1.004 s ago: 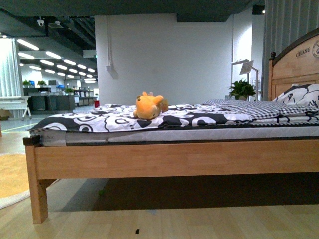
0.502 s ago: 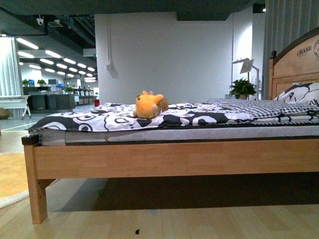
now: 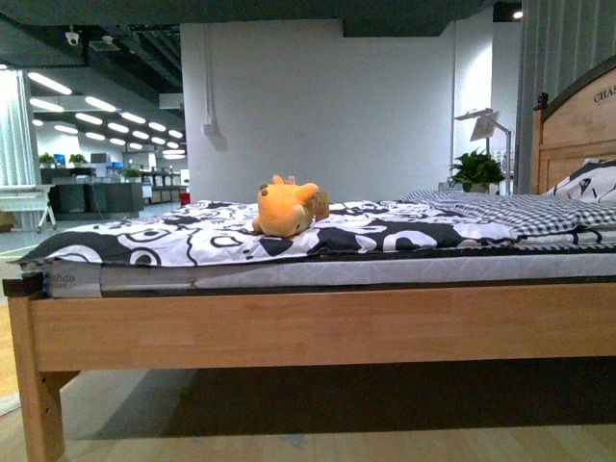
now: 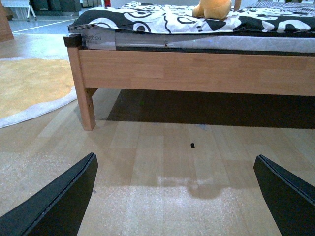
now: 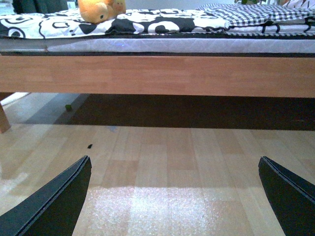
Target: Put away toys
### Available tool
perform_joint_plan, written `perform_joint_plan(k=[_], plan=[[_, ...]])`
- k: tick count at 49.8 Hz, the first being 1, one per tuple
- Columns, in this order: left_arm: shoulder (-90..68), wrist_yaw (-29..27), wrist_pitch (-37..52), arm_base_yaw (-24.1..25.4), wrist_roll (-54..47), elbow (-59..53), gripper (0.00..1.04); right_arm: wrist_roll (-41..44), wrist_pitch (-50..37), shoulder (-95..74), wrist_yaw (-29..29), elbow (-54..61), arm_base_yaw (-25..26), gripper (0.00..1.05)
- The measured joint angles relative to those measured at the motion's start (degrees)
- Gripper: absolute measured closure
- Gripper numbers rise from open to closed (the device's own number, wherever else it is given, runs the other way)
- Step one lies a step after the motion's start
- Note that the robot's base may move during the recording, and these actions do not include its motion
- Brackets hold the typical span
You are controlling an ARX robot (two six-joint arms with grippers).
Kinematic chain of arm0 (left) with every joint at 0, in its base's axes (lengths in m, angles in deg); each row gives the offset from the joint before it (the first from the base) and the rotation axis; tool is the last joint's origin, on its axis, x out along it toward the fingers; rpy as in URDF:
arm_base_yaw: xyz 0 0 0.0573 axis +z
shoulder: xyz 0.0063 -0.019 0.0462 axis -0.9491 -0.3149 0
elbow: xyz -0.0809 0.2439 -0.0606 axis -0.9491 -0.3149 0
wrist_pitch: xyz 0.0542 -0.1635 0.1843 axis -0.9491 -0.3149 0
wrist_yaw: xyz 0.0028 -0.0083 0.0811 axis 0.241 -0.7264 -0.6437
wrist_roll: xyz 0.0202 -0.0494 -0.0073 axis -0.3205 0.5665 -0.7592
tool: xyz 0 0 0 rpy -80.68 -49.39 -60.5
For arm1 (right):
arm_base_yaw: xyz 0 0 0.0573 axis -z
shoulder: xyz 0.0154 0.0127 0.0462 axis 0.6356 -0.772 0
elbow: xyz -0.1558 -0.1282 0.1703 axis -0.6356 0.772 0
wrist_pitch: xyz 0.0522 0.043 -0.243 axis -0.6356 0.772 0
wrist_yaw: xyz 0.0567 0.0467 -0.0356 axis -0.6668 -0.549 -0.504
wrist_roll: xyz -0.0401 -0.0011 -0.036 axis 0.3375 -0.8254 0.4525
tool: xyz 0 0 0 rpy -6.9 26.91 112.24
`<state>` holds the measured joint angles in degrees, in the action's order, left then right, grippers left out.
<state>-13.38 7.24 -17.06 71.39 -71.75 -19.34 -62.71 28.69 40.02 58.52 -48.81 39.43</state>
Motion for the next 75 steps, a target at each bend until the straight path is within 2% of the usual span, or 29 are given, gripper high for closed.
perform_joint_plan(k=[75], plan=[[0.04, 0.0, 0.0, 0.04, 0.0, 0.0, 0.06, 0.0, 0.0, 0.0, -0.15, 0.0, 0.0, 0.0]])
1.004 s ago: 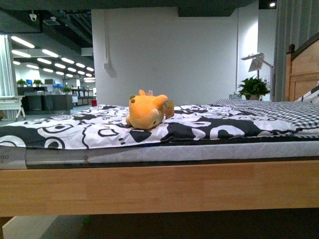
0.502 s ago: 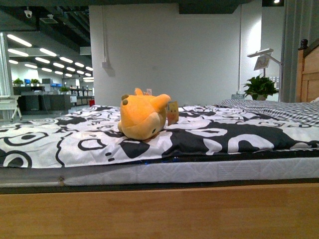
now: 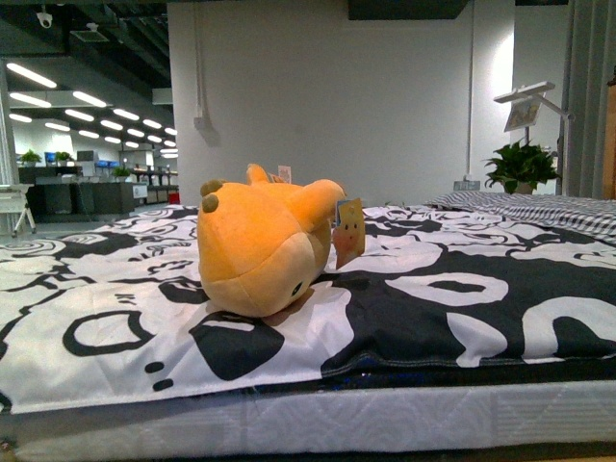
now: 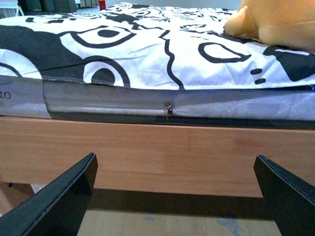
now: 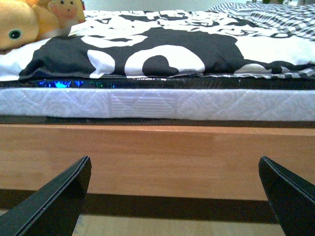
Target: Put away toys
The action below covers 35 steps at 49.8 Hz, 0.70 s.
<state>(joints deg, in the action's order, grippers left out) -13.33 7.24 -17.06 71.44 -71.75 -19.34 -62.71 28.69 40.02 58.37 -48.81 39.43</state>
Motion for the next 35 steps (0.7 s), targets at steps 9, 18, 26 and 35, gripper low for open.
perform_joint_plan(k=[9, 18, 26, 35], plan=[[0.0, 0.0, -0.02, 0.0, 0.0, 0.0, 0.06, 0.0, 0.0, 0.0, 0.0, 0.0, 0.0, 0.0], [0.0, 0.0, -0.02, 0.0, 0.0, 0.0, 0.06, 0.0, 0.0, 0.0, 0.02, 0.0, 0.0, 0.0], [0.0, 0.0, 0.0, 0.0, 0.0, 0.0, 0.06, -4.66, -1.81, -0.85, -0.98, -0.07, 0.94, 0.0], [0.0, 0.0, -0.02, 0.0, 0.0, 0.0, 0.06, -8.37, -10.21, -8.5, -4.66, -3.23, 4.83, 0.0]])
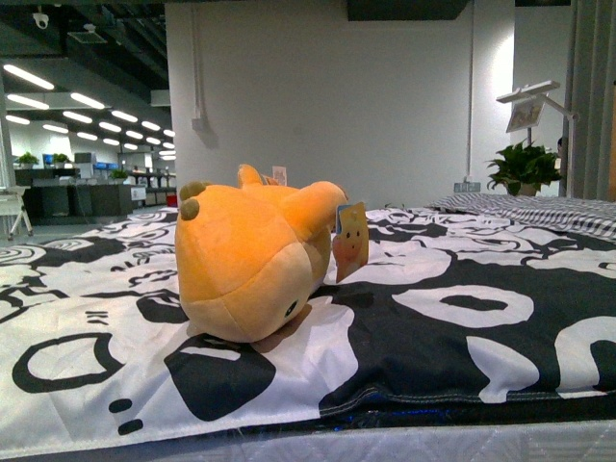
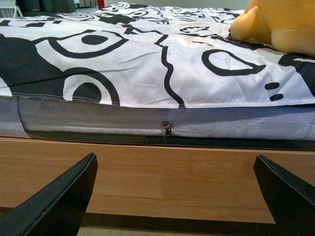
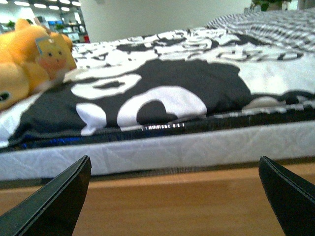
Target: Put away toys
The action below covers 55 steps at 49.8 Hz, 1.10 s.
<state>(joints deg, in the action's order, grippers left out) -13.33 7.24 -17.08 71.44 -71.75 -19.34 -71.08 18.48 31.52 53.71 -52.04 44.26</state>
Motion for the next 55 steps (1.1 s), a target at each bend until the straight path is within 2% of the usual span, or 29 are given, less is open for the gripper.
perform_joint_plan(k=[11, 20, 26, 36, 55], plan=[[0.0, 0.0, 0.0, 0.0, 0.0, 0.0, 0.06, -0.66, -13.4, -15.93, -5.49, -8.39, 4.61, 0.0], [0.0, 0.0, 0.0, 0.0, 0.0, 0.0, 0.06, -0.63, -18.16, -28.61, -5.81, -17.92, 3.63, 0.0], [0.0, 0.0, 0.02, 0.0, 0.02, 0.0, 0.06, -0.33, -17.97, -35.08, -5.44, -24.96, 0.33, 0.0], [0.0, 0.0, 0.02, 0.0, 0.0, 0.0, 0.06, 3.56, -16.28, -45.83, -5.62, -37.97, -8.66, 0.0], [0.0, 0.0, 0.02, 0.0, 0.0, 0.0, 0.06, 8.66, -10.93, -65.96, -5.79, -59.65, -22.34, 0.0]])
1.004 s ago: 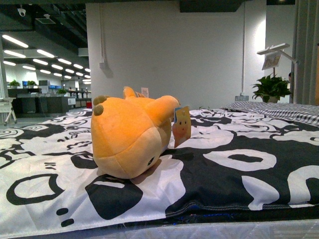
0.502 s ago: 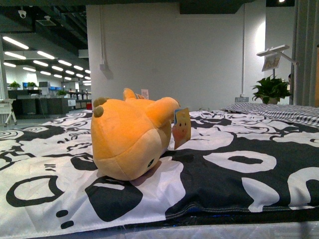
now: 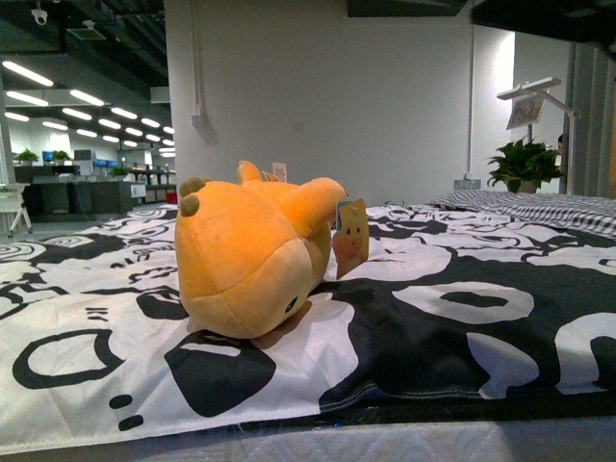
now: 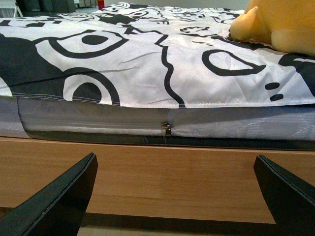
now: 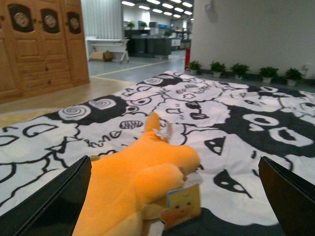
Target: Put away toys
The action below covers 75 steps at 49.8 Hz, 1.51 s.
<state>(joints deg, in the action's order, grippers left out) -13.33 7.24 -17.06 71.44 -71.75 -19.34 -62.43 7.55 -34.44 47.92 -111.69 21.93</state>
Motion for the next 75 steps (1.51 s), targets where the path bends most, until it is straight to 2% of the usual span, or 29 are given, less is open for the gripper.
perform_joint_plan(k=[11, 30, 43, 66, 75], plan=[[0.0, 0.0, 0.0, 0.0, 0.0, 0.0, 0.06, 4.02, 3.67, -7.96, -0.57, -7.8, -5.73, 0.0], [0.0, 0.0, 0.0, 0.0, 0.0, 0.0, 0.06, 8.66, 4.55, -17.4, 7.56, -13.55, -11.98, 0.0], [0.0, 0.0, 0.0, 0.0, 0.0, 0.0, 0.06, 9.01, 3.45, -22.84, 12.24, -14.62, -14.01, 0.0], [0.0, 0.0, 0.0, 0.0, 0.0, 0.0, 0.06, 9.01, 0.61, -24.3, 16.81, -14.49, -15.02, 0.0], [0.0, 0.0, -0.02, 0.0, 0.0, 0.0, 0.06, 8.96, -0.11, -25.24, 18.05, -14.49, -17.07, 0.0]])
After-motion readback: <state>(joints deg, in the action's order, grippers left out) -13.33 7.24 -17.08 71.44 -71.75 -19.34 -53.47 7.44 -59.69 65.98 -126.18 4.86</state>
